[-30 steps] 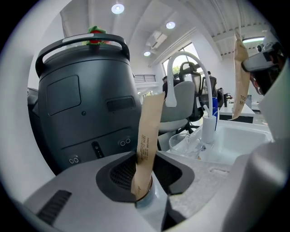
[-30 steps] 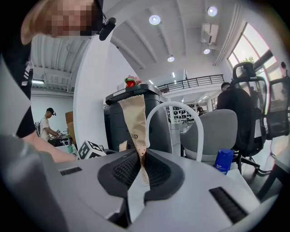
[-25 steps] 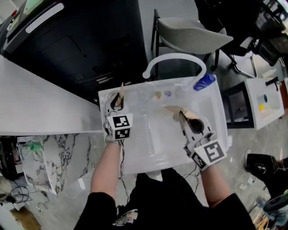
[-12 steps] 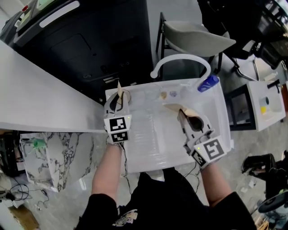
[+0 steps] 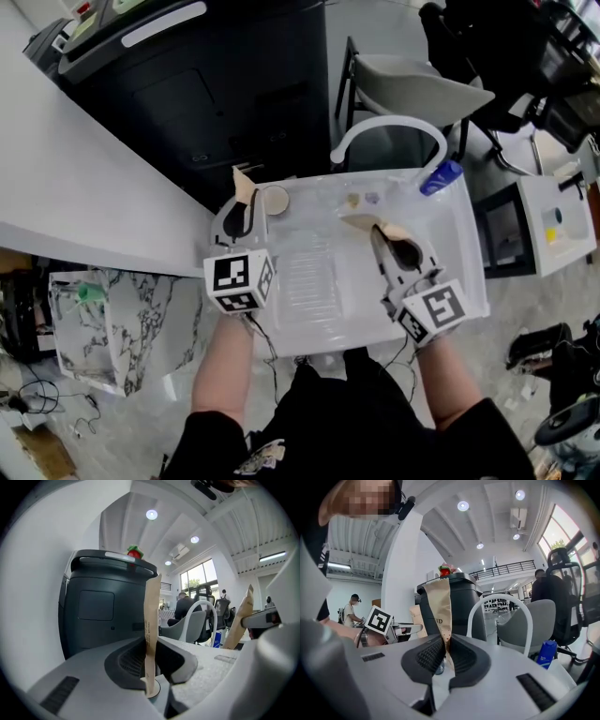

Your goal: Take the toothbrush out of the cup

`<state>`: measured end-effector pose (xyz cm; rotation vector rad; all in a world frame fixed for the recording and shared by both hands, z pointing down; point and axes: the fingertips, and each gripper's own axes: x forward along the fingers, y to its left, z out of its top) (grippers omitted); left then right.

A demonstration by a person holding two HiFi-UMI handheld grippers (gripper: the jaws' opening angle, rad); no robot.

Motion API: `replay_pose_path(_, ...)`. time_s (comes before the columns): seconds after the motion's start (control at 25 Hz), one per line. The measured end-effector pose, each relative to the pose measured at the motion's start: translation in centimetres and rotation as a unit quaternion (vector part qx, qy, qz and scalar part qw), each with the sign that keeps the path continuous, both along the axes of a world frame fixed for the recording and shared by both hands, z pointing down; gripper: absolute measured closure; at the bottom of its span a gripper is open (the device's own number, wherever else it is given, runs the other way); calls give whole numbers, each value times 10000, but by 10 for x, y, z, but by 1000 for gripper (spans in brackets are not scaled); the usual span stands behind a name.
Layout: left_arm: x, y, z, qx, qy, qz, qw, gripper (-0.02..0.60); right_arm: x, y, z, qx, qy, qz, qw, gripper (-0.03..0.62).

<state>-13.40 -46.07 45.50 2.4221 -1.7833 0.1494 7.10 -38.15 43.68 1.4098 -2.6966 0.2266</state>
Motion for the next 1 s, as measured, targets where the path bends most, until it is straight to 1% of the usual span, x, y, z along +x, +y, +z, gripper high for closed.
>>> replay_pose_path(0.12,-5,16,-13,40,116,82,9999,532,-5,2,-4,26,-44,28,10000,569)
replay_pose_path(0.36,-20,58,-31,61,226,177,9996,532,-19,9,-11,81,-124,66,9999,569)
replay_pose_path(0.64,-32,109,-42,101,195,496,9985,534,-47,25,-17,136,-108,106,9998,569)
replay_pose_path(0.8,-38,133,-44,93,248,635,9976,534,-61,39,-21,165,-94,157,9997,569)
replay_pose_path(1.0,-48,159,-43,71,206,817,9964,534,-74,61,-26,212,-85,279,9993,569)
